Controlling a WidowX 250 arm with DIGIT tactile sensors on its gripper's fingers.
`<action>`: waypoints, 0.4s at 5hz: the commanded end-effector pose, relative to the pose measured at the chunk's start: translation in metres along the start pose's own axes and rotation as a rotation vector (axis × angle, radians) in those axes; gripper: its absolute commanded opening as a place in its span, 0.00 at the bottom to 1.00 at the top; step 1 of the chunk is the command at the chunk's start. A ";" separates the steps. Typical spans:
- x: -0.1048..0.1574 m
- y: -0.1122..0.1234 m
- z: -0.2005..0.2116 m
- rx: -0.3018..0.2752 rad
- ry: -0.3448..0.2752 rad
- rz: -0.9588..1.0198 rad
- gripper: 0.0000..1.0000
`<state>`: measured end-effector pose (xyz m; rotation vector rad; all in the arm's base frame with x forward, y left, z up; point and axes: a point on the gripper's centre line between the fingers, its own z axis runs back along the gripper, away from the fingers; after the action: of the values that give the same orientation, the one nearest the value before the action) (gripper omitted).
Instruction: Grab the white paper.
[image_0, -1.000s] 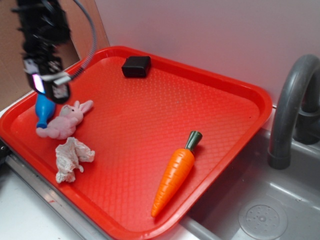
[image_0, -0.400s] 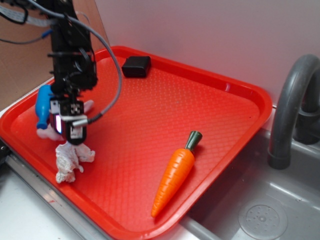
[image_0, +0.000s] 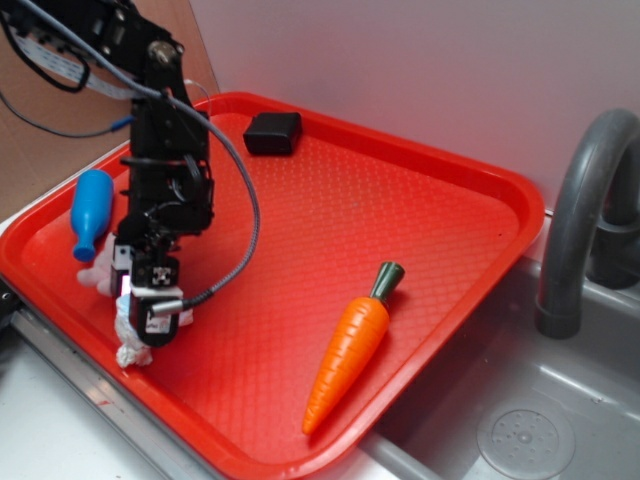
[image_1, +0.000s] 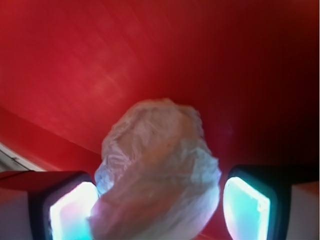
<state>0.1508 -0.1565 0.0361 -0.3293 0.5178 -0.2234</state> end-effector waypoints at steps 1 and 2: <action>-0.014 -0.003 0.023 0.060 -0.088 0.002 0.00; -0.023 0.001 0.068 0.161 -0.267 -0.019 0.00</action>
<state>0.1711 -0.1264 0.0974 -0.1779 0.2606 -0.2282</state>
